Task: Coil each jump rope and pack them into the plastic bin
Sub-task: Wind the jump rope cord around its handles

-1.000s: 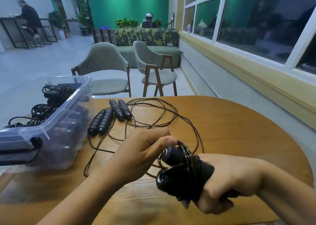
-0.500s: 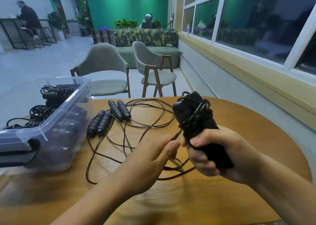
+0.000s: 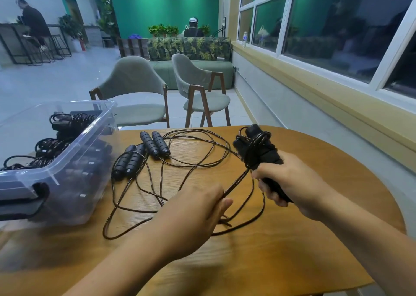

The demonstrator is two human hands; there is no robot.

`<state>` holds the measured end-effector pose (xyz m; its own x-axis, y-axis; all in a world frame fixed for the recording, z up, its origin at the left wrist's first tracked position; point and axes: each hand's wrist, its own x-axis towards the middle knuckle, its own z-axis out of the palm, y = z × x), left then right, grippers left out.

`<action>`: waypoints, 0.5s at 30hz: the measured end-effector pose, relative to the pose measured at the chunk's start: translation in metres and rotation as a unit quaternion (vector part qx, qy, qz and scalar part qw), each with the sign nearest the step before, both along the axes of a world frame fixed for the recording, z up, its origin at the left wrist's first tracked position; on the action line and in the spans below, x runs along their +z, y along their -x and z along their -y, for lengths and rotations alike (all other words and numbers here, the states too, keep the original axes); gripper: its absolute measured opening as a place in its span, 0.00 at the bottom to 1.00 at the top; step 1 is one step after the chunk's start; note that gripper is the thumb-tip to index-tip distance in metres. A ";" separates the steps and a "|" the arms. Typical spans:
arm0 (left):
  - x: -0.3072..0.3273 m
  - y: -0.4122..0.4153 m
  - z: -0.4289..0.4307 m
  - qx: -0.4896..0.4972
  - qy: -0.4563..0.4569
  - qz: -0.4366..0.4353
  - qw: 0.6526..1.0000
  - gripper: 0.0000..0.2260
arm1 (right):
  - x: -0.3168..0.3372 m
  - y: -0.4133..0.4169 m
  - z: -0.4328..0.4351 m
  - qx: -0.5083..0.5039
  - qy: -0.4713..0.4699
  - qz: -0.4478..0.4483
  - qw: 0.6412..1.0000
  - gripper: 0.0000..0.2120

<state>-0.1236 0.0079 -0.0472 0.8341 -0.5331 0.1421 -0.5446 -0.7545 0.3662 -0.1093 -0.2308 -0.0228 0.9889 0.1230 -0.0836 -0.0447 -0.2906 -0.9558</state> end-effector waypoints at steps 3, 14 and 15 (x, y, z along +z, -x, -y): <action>0.004 -0.001 -0.003 -0.001 -0.028 0.016 0.999 0.12 | -0.001 -0.005 0.006 0.004 0.116 0.012 0.993 0.07; 0.003 -0.006 -0.012 -0.034 -0.049 0.086 0.994 0.20 | -0.003 -0.003 0.011 0.160 0.364 -0.182 0.900 0.16; 0.003 -0.006 -0.011 -0.039 -0.046 0.093 0.994 0.22 | -0.003 -0.001 0.009 0.180 0.366 -0.194 0.892 0.16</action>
<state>-0.1179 0.0192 -0.0440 0.7531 -0.6134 0.2378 -0.6551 -0.7326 0.1850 -0.1079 -0.2398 -0.0262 0.7752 0.1981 -0.5999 -0.1091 -0.8933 -0.4360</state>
